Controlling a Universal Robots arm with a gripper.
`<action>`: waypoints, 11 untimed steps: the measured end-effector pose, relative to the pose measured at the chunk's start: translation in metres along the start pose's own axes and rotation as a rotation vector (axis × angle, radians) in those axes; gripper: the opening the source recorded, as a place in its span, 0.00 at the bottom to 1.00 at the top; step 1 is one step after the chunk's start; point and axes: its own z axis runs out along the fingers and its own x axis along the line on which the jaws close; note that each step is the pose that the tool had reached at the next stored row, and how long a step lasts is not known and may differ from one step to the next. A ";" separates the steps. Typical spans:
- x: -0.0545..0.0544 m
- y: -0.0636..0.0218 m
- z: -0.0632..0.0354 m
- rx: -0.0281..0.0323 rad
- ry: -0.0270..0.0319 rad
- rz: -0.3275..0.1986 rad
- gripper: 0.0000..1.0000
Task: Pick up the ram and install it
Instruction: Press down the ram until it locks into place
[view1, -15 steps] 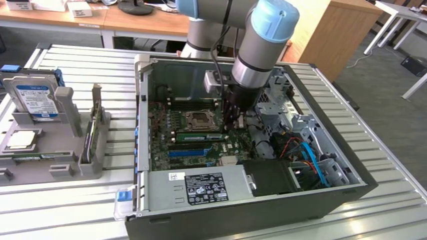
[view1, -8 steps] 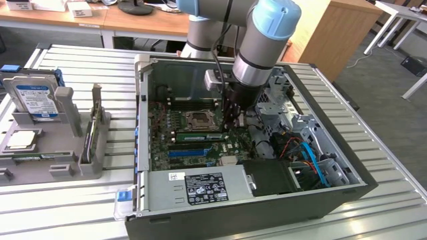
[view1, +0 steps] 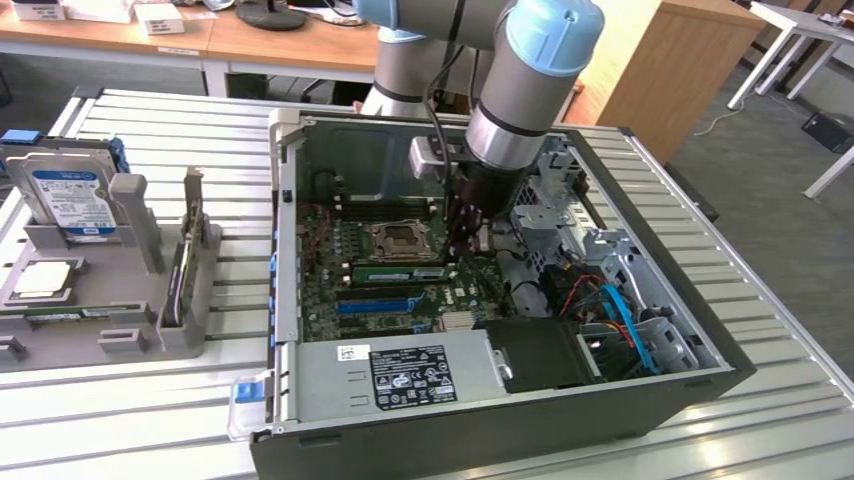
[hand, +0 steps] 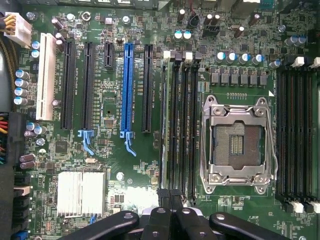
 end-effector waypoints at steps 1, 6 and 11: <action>0.000 0.0000 0.0000 0.0000 0.0001 0.000 0.11; 0.000 0.0032 0.0001 0.0001 0.0002 0.000 0.11; 0.000 0.0141 0.0007 0.0008 0.0002 0.000 0.11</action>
